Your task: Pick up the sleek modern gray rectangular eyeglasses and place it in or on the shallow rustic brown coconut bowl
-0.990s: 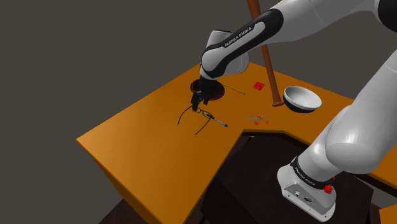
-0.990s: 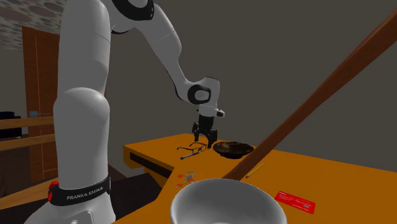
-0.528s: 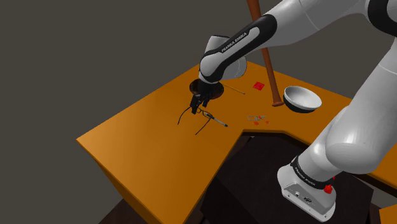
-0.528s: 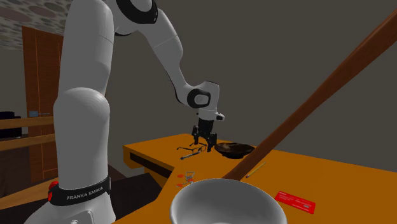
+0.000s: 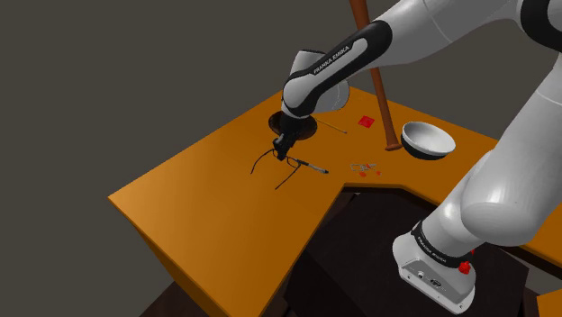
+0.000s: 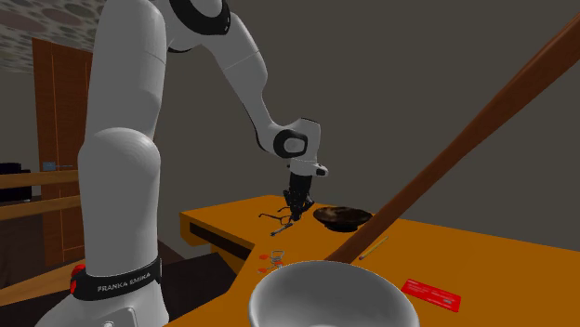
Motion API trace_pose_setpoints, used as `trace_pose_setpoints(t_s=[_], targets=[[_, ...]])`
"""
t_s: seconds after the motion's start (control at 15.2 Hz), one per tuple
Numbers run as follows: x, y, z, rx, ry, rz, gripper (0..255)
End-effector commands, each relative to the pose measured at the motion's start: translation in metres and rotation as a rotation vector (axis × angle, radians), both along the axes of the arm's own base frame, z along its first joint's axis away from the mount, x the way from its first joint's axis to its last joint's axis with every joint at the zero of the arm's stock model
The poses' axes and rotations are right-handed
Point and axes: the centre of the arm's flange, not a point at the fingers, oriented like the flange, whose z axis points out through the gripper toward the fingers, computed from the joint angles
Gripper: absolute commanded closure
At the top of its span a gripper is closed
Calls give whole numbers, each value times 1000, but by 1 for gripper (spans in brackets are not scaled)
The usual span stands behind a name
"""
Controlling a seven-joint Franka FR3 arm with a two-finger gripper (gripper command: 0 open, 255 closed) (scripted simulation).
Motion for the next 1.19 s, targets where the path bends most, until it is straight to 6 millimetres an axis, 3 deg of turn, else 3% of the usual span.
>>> trace_pose_setpoints(t_s=[0.0, 0.26, 1.12], targets=[[0, 0, 0, 0, 0, 0, 255], [0, 0, 0, 0, 0, 0, 255], [0, 0, 69, 0, 0, 0, 255]])
